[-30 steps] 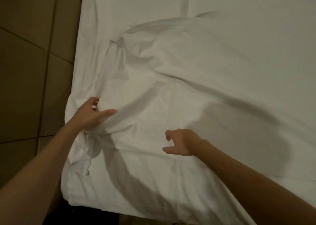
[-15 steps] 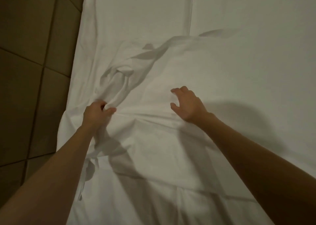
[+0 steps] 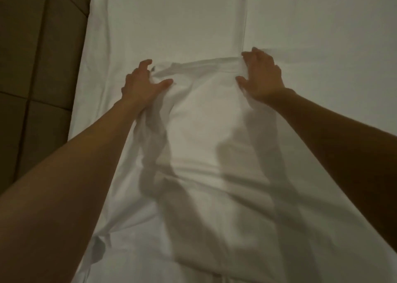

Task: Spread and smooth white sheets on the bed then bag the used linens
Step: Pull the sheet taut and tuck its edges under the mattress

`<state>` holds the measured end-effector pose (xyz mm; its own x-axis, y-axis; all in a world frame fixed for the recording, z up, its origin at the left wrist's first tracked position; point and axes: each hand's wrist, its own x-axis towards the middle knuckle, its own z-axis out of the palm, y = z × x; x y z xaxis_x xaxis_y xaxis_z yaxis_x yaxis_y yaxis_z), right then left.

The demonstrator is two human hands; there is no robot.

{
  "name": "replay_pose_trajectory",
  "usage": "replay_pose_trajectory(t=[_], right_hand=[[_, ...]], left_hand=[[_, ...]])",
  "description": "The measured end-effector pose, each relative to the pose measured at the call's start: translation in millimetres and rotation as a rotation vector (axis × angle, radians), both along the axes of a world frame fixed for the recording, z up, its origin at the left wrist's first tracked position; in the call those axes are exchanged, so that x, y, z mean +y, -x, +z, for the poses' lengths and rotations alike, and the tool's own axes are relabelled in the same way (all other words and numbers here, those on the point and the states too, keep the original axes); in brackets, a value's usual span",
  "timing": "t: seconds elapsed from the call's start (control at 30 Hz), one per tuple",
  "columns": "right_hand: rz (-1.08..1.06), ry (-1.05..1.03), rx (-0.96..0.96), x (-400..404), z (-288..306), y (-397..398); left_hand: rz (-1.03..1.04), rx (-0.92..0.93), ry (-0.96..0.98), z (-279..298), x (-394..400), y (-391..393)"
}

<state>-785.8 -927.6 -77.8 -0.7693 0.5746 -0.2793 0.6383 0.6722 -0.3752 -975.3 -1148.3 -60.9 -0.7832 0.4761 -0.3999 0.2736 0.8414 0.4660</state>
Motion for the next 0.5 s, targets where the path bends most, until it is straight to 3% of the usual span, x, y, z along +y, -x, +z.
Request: replay_pose_trajectory(t=[0.2, 0.33, 0.43, 0.5], right_hand=[[0.090, -0.049, -0.067, 25.8, -6.6, 25.2], [0.045, -0.008, 0.118, 29.0, -1.6, 33.7], [-0.053, 0.116, 0.170, 30.0, 1.2, 39.5], [-0.090, 0.201, 0.091, 35.6, 2.6, 42.7]], left_hand=[[0.078, -0.062, 0.035, -10.4, 16.1, 19.1], [0.018, 0.010, -0.065, -5.8, 21.1, 28.9], [0.016, 0.061, 0.019, -11.5, 27.2, 34.5], [0.055, 0.042, 0.074, -15.9, 30.5, 31.8]])
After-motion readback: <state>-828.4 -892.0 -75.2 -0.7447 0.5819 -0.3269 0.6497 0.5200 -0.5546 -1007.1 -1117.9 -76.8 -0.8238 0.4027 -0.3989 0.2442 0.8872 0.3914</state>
